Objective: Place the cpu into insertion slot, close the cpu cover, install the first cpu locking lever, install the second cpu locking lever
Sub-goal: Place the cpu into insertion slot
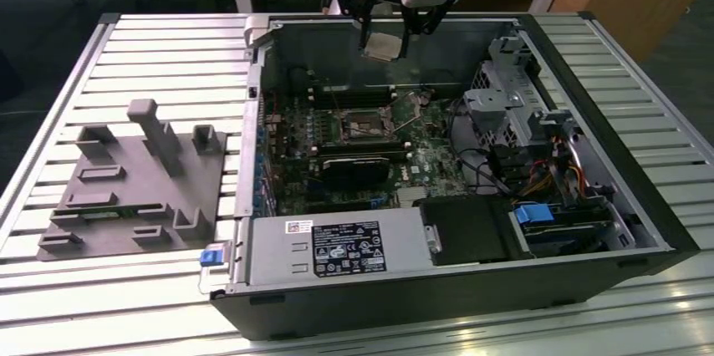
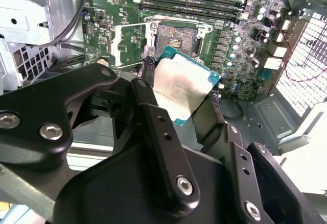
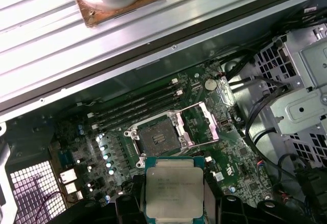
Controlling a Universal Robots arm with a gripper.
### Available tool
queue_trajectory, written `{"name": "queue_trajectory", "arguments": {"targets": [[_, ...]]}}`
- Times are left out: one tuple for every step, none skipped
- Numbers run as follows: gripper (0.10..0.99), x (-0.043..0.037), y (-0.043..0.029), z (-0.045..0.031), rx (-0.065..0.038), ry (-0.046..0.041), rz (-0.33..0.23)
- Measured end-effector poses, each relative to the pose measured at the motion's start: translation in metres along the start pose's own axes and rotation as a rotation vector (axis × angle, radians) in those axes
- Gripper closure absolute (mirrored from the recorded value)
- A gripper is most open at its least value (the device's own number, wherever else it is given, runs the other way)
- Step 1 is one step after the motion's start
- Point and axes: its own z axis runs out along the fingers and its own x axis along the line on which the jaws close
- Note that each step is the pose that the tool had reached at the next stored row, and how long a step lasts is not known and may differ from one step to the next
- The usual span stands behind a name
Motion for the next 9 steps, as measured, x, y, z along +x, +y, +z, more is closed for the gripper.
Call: {"name": "queue_trajectory", "arguments": {"targets": [[0.545,0.0,0.0,0.0,0.0,0.0,0.001],[0.545,0.0,0.0,0.0,0.0,-0.0001,0.001],[0.545,0.0,0.0,0.0,0.0,-0.0002,0.002],[0.545,0.0,0.0,0.0,0.0,-0.0002,0.003],[0.545,0.0,0.0,0.0,0.0,-0.0003,0.004],[0.545,0.0,0.0,0.0,0.0,-0.0004,0.004],[0.545,0.0,0.0,0.0,0.0,-0.0004,0.005],[0.545,0.0,0.0,0.0,0.0,-0.0005,0.006],[0.545,0.0,0.0,0.0,0.0,-0.0006,0.007]]}}
